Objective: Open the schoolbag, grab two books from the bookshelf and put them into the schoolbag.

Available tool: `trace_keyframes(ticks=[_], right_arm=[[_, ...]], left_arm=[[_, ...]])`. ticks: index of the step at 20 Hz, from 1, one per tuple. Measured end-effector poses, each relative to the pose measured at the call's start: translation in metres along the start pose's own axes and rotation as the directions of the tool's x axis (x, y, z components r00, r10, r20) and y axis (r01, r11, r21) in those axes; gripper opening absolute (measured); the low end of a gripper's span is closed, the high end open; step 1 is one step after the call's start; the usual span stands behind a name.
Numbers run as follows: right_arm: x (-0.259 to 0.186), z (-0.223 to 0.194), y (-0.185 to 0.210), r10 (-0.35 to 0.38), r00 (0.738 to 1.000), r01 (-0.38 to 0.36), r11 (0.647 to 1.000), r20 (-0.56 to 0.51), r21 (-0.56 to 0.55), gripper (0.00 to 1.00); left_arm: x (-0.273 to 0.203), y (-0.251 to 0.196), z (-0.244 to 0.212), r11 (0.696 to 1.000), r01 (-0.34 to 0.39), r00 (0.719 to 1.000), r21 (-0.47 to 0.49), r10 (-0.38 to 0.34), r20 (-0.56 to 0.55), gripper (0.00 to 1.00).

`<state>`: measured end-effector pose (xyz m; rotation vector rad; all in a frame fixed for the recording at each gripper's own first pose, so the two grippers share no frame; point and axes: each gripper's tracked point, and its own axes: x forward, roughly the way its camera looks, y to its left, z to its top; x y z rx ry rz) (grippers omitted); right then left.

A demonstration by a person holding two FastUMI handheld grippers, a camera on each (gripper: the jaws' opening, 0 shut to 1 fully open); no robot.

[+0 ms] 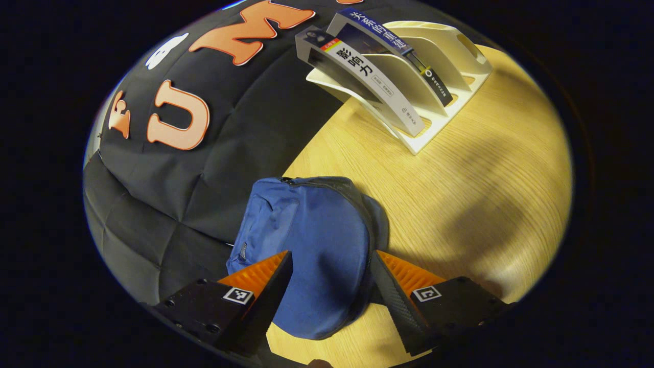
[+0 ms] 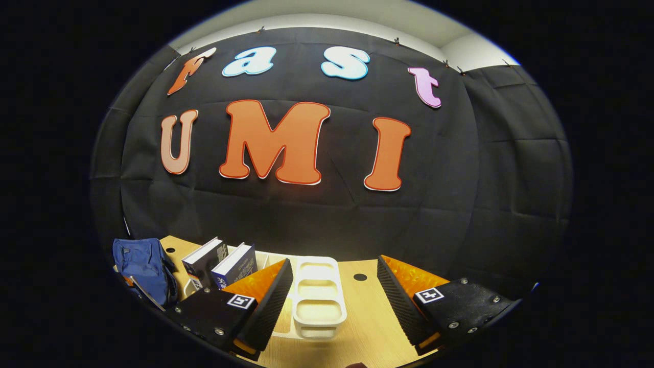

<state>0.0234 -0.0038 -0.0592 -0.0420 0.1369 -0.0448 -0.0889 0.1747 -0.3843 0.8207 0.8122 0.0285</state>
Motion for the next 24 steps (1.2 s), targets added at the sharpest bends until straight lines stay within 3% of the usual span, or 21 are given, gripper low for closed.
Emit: trace_keyframes(ticks=[14, 16, 17, 18, 19, 21, 22, 24], right_arm=[[-0.001, -0.001, -0.003, -0.005, 1.000, 0.005, 1.000, -0.001, 0.005, 0.98], [-0.001, -0.001, -0.005, -0.005, 1.000, 0.005, 1.000, 0.001, 0.006, 0.98], [-0.002, -0.001, -0.005, -0.006, 1.000, 0.006, 1.000, 0.002, 0.006, 0.98], [-0.003, -0.001, -0.006, -0.007, 1.000, 0.007, 1.000, 0.002, 0.006, 0.98], [-0.003, 0.000, -0.008, -0.008, 1.000, 0.008, 1.000, 0.004, 0.006, 0.98], [-0.004, 0.001, -0.011, -0.012, 1.000, 0.012, 1.000, 0.008, 0.006, 0.98], [-0.005, 0.001, -0.012, -0.014, 1.000, 0.014, 1.000, 0.009, 0.006, 0.98], [-0.007, 0.001, -0.015, -0.018, 1.000, 0.018, 1.000, 0.013, 0.006, 0.98]], left_arm=[[0.006, 0.010, -0.003, 0.996, -0.088, 0.996, 0.021, 0.088, -0.006, 0.96], [0.009, 0.003, -0.003, 0.996, -0.082, 0.997, 0.037, 0.082, -0.007, 0.95], [0.010, -0.001, -0.003, 0.997, -0.071, 0.997, 0.041, 0.072, -0.009, 0.88], [0.011, -0.006, -0.002, 0.997, -0.056, 0.998, 0.044, 0.057, -0.015, 0.92], [0.012, -0.010, -0.004, 0.998, -0.040, 0.999, 0.047, 0.041, -0.021, 0.69], [0.014, -0.017, -0.003, 0.998, -0.011, 0.999, 0.057, 0.013, -0.033, 0.60], [0.012, -0.018, -0.004, 0.998, -0.004, 0.999, 0.064, 0.006, -0.037, 0.45], [0.009, -0.014, -0.003, 0.997, 0.001, 0.999, 0.080, 0.003, -0.042, 0.35]])
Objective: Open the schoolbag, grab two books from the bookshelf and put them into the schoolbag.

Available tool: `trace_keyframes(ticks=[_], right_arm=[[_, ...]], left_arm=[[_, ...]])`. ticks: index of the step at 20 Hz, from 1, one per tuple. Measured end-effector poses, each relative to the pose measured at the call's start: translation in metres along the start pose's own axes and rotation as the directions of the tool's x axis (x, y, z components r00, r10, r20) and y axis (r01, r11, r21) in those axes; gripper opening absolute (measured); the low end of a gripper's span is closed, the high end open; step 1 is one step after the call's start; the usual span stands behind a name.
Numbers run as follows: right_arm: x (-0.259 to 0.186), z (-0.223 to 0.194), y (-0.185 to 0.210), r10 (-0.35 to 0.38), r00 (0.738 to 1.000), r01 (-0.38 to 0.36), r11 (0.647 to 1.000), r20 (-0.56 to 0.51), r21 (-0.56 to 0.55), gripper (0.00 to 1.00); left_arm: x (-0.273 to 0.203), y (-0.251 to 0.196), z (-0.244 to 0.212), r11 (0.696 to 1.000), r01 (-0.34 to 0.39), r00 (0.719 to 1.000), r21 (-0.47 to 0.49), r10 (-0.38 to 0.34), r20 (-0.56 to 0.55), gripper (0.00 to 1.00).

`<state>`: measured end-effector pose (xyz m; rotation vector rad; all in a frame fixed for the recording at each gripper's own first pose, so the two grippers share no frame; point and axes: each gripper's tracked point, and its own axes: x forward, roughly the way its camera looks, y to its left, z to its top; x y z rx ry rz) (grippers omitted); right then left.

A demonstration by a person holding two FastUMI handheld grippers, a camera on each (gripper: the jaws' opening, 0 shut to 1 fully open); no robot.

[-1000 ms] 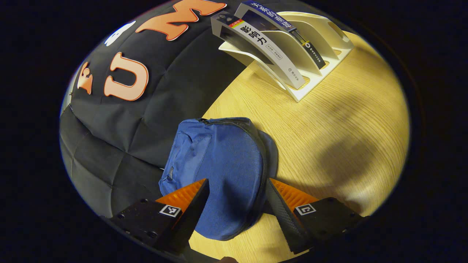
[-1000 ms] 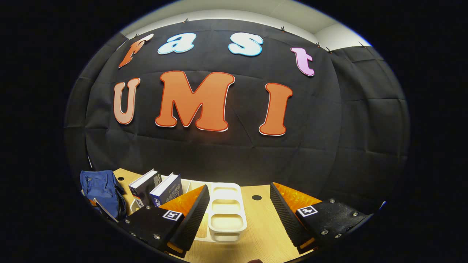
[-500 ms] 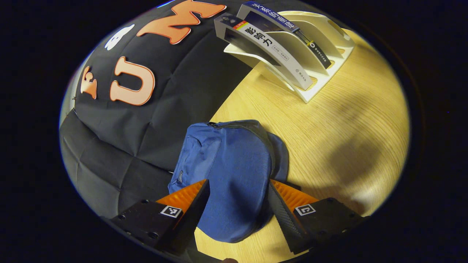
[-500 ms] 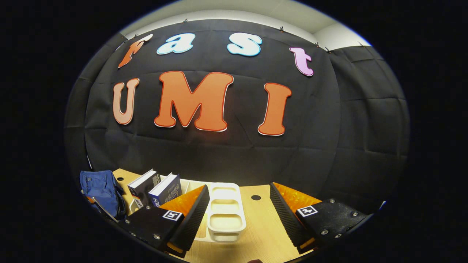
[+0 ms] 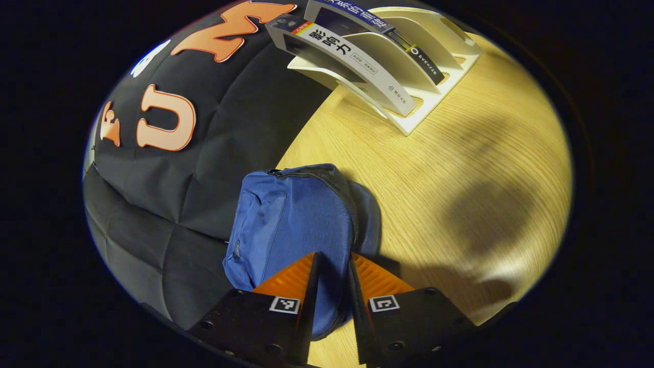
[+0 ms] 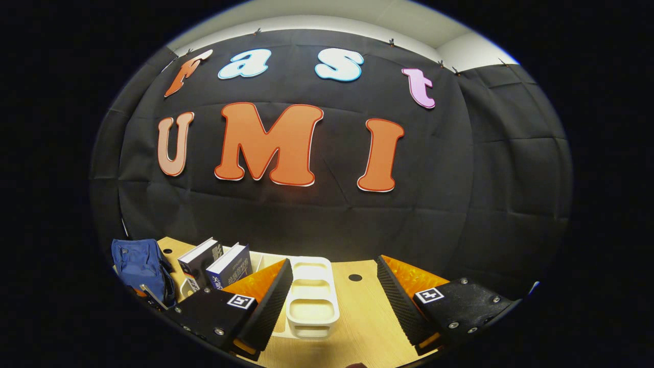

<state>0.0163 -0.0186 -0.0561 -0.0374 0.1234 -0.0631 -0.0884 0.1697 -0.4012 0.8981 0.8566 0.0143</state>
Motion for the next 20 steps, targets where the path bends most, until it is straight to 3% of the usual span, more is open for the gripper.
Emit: trace_keyframes(ticks=[1, 6, 7, 9, 12, 15, 20], right_arm=[[-0.001, 0.001, -0.002, -0.002, 1.000, 0.002, 1.000, 0.002, 0.001, 0.98], [-0.003, 0.000, -0.008, -0.005, 1.000, 0.005, 1.000, 0.005, 0.009, 0.98], [-0.003, 0.000, -0.008, -0.004, 1.000, 0.004, 1.000, 0.008, 0.010, 0.98], [-0.005, 0.002, -0.007, 0.003, 1.000, -0.004, 1.000, 0.011, 0.012, 0.98], [-0.006, 0.006, -0.007, 0.009, 1.000, -0.009, 1.000, 0.021, 0.011, 0.98], [-0.007, 0.015, -0.002, 0.031, 0.998, -0.031, 0.999, 0.048, 0.009, 0.98], [-0.002, 0.022, 0.029, 0.139, 0.989, -0.140, 0.990, 0.044, 0.020, 0.98]], left_arm=[[-0.002, 0.004, 0.001, 1.000, -0.002, 1.000, -0.002, 0.002, 0.001, 0.29], [-0.008, 0.034, 0.005, 0.999, -0.038, 0.999, -0.021, 0.038, 0.007, 0.29], [-0.006, 0.036, 0.005, 0.999, -0.032, 0.999, -0.021, 0.032, -0.002, 0.19], [-0.001, 0.033, 0.002, 1.000, -0.012, 1.000, -0.015, 0.011, -0.026, 0.09], [-0.003, 0.035, 0.004, 1.000, 0.003, 0.999, -0.020, -0.004, -0.037, 0.06], [-0.008, 0.053, 0.004, 0.996, 0.005, 0.999, -0.085, -0.009, -0.037, 0.05], [-0.014, 0.091, 0.016, 0.980, 0.031, 0.999, -0.196, -0.038, -0.032, 0.03]])
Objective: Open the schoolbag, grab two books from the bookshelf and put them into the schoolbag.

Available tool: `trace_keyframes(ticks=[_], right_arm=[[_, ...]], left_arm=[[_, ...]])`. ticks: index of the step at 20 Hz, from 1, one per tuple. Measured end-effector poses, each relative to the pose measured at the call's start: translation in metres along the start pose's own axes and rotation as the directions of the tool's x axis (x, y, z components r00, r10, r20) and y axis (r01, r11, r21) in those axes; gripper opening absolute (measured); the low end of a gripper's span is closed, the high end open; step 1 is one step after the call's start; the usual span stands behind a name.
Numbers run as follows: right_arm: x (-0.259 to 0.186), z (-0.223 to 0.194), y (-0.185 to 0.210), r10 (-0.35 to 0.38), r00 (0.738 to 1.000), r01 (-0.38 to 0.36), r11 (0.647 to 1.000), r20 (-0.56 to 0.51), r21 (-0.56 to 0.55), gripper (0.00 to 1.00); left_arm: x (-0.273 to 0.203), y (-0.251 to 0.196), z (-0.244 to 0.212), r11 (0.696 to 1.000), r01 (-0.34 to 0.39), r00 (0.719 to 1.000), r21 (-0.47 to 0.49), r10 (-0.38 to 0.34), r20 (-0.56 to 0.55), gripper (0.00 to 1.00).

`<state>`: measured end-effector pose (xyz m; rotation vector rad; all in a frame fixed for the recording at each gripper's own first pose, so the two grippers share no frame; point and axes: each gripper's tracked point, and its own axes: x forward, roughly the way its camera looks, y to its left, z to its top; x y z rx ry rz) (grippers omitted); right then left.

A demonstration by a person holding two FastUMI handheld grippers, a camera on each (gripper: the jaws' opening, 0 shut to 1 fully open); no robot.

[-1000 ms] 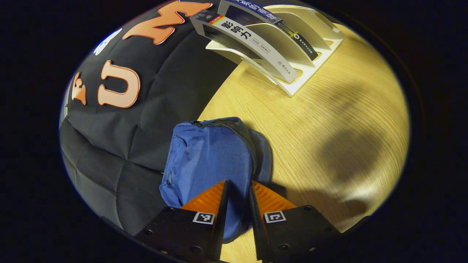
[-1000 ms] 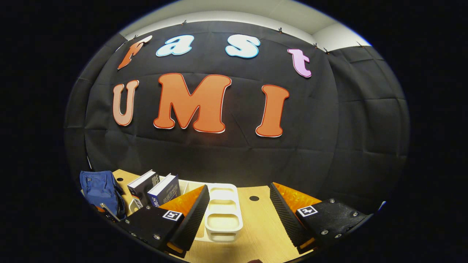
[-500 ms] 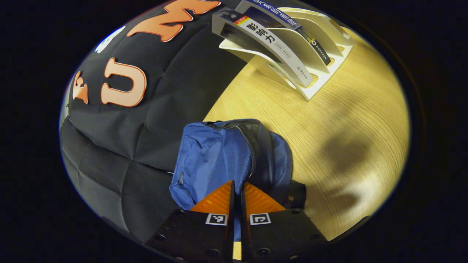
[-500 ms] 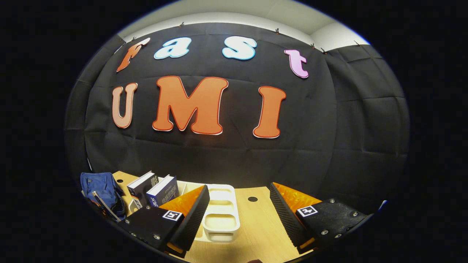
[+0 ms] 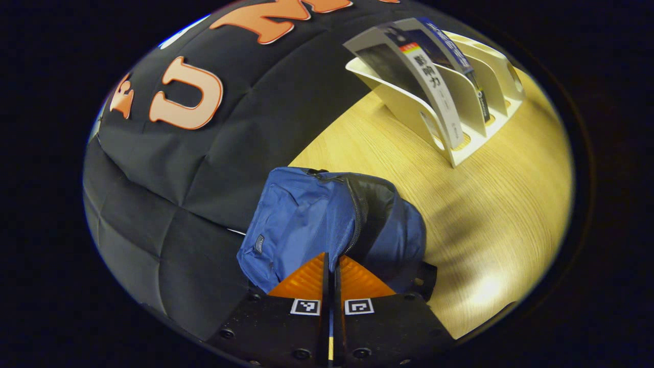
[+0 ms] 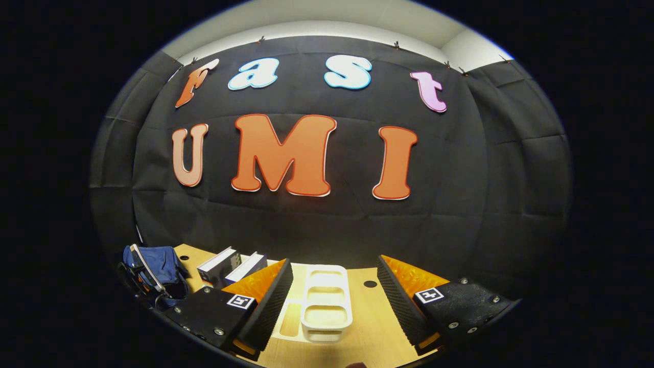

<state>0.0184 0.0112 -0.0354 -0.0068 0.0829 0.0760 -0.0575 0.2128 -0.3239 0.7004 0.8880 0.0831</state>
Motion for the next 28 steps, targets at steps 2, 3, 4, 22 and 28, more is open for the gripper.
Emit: trace_keyframes(ticks=[2, 3, 4, 22, 28], right_arm=[[0.005, 0.001, 0.014, 0.053, 0.999, -0.053, 0.999, -0.001, -0.010, 0.98], [0.008, 0.001, 0.021, 0.082, 0.997, -0.082, 0.997, -0.012, -0.007, 0.98], [0.010, 0.000, 0.030, 0.114, 0.993, -0.114, 0.994, -0.022, 0.002, 0.98], [0.042, -0.016, 0.163, 0.359, 0.879, -0.360, 0.931, -0.312, 0.057, 0.98], [0.079, -0.068, 0.234, 0.390, 0.676, -0.365, 0.914, -0.626, 0.176, 0.98]], left_arm=[[-0.004, 0.013, 0.006, 0.999, 0.018, 1.000, -0.034, -0.018, -0.002, 0.02], [-0.005, 0.019, 0.008, 0.999, 0.025, 1.000, -0.043, -0.026, -0.004, 0.02], [-0.006, 0.025, 0.011, 0.998, 0.034, 0.999, -0.047, -0.034, -0.001, 0.02], [0.003, 0.069, 0.047, 0.950, 0.216, 0.976, -0.227, -0.215, 0.028, 0.01], [0.004, 0.081, 0.052, 0.936, 0.279, 0.960, -0.214, -0.269, 0.075, 0.01]])
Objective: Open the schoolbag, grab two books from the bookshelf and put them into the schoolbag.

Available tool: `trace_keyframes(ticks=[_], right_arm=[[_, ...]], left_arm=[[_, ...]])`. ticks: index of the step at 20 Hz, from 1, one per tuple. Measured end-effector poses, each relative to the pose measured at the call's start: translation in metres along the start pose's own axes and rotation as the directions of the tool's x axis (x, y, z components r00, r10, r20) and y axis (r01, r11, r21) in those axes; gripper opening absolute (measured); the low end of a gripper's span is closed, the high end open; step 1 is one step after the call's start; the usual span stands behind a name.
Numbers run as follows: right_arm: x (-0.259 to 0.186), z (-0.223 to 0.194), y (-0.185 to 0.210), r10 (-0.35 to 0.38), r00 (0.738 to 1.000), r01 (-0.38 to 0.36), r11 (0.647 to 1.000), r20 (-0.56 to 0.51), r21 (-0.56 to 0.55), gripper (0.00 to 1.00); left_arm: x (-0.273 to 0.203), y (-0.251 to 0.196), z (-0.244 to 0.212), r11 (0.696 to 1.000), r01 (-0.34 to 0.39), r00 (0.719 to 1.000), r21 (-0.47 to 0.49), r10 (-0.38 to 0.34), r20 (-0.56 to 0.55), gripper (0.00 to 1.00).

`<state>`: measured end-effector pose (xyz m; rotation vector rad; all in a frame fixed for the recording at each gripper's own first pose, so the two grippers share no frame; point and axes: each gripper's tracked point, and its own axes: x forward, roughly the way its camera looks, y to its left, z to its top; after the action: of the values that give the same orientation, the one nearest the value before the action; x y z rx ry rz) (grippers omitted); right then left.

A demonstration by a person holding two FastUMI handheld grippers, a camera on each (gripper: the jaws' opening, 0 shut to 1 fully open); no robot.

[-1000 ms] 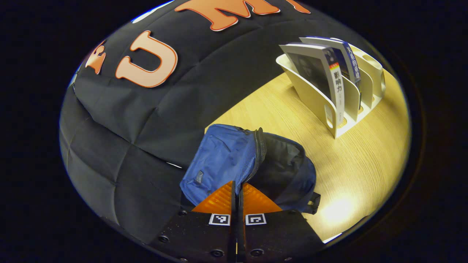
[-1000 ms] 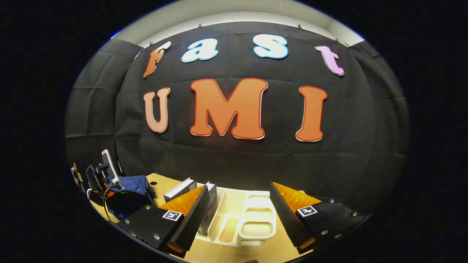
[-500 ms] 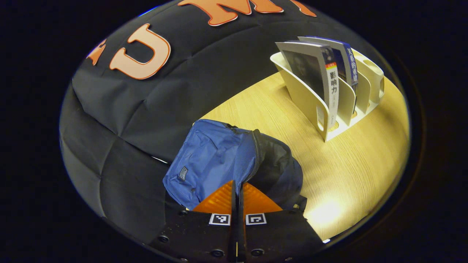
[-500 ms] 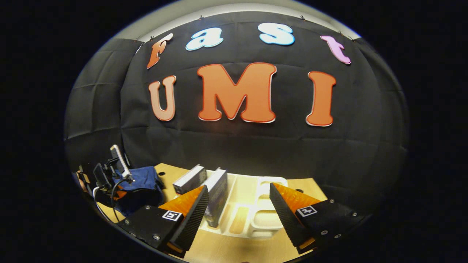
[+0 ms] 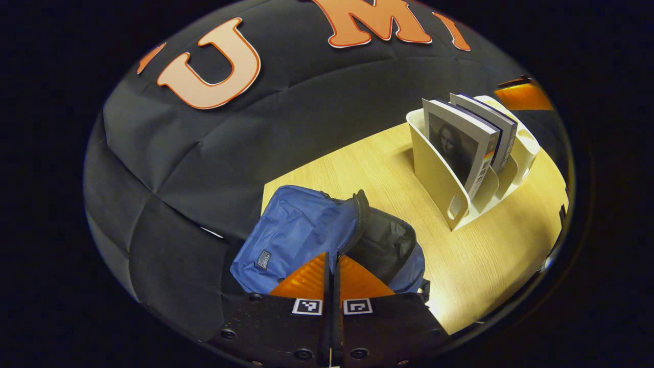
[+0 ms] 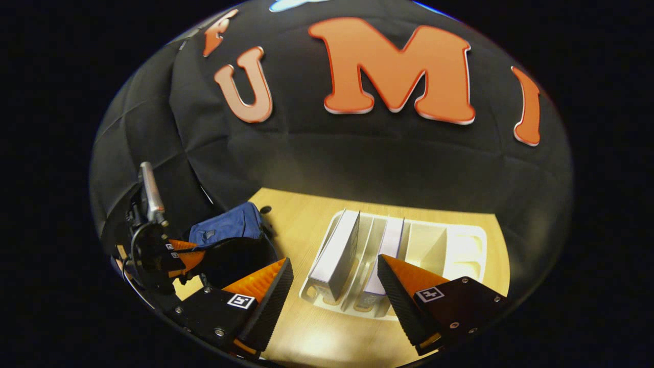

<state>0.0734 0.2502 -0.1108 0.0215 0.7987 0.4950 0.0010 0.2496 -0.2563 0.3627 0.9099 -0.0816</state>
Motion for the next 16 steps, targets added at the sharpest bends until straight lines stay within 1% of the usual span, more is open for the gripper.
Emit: trace_keyframes(ticks=[2, 3, 4, 5, 6, 7, 8, 9, 10, 11, 12, 13, 15, 16], right_arm=[[0.020, -0.004, 0.002, 0.007, 0.994, -0.003, 0.999, -0.107, 0.046, 0.97], [0.027, -0.006, 0.003, 0.008, 0.988, 0.002, 0.998, -0.156, 0.061, 0.93], [0.035, -0.003, 0.003, 0.011, 0.981, 0.003, 0.998, -0.192, 0.068, 0.91], [0.043, 0.002, -0.002, -0.015, 0.978, 0.032, 0.996, -0.209, 0.080, 0.87], [0.049, 0.002, -0.002, -0.016, 0.972, 0.039, 0.995, -0.233, 0.096, 0.84], [0.058, 0.001, -0.002, -0.015, 0.964, 0.049, 0.992, -0.266, 0.119, 0.79], [0.066, -0.001, -0.001, -0.003, 0.954, 0.048, 0.989, -0.299, 0.143, 0.78], [0.071, -0.002, -0.003, -0.012, 0.944, 0.069, 0.984, -0.330, 0.162, 0.72], [0.079, -0.004, -0.003, -0.004, 0.936, 0.068, 0.983, -0.352, 0.171, 0.69], [0.083, -0.007, -0.005, -0.005, 0.924, 0.083, 0.979, -0.383, 0.188, 0.63], [0.089, -0.009, -0.004, -0.001, 0.914, 0.093, 0.974, -0.405, 0.208, 0.60], [0.092, -0.012, -0.005, -0.005, 0.901, 0.111, 0.969, -0.434, 0.220, 0.55], [0.097, -0.018, -0.010, -0.028, 0.881, 0.149, 0.964, -0.472, 0.222, 0.47], [0.099, -0.019, -0.014, -0.051, 0.875, 0.177, 0.959, -0.482, 0.221, 0.46]], left_arm=[[0.001, -0.001, -0.004, 1.000, 0.020, 1.000, -0.018, -0.020, 0.002, 0.01], [0.001, -0.001, -0.005, 0.999, 0.029, 1.000, -0.026, -0.029, 0.005, 0.01], [0.003, 0.000, -0.007, 0.999, 0.035, 0.999, -0.030, -0.035, 0.010, 0.01], [0.003, 0.001, -0.007, 0.999, 0.041, 0.999, -0.030, -0.041, 0.011, 0.01], [0.004, 0.003, -0.007, 0.999, 0.043, 0.999, -0.032, -0.043, 0.016, 0.01], [0.006, 0.003, -0.007, 0.998, 0.050, 0.999, -0.030, -0.049, 0.016, 0.01], [0.005, 0.004, -0.007, 0.998, 0.053, 0.998, -0.029, -0.052, 0.018, 0.01], [0.006, 0.004, -0.008, 0.998, 0.060, 0.998, -0.030, -0.060, 0.017, 0.01], [0.008, 0.005, -0.009, 0.998, 0.063, 0.998, -0.030, -0.063, 0.018, 0.01], [0.009, 0.004, -0.010, 0.997, 0.070, 0.997, -0.031, -0.069, 0.015, 0.01], [0.010, 0.005, -0.011, 0.997, 0.073, 0.997, -0.032, -0.072, 0.013, 0.01], [0.011, 0.004, -0.011, 0.996, 0.077, 0.997, -0.032, -0.077, 0.012, 0.01], [0.011, 0.004, -0.010, 0.996, 0.083, 0.997, -0.035, -0.083, 0.012, 0.01], [0.012, 0.004, -0.011, 0.996, 0.084, 0.996, -0.036, -0.084, 0.013, 0.01]])
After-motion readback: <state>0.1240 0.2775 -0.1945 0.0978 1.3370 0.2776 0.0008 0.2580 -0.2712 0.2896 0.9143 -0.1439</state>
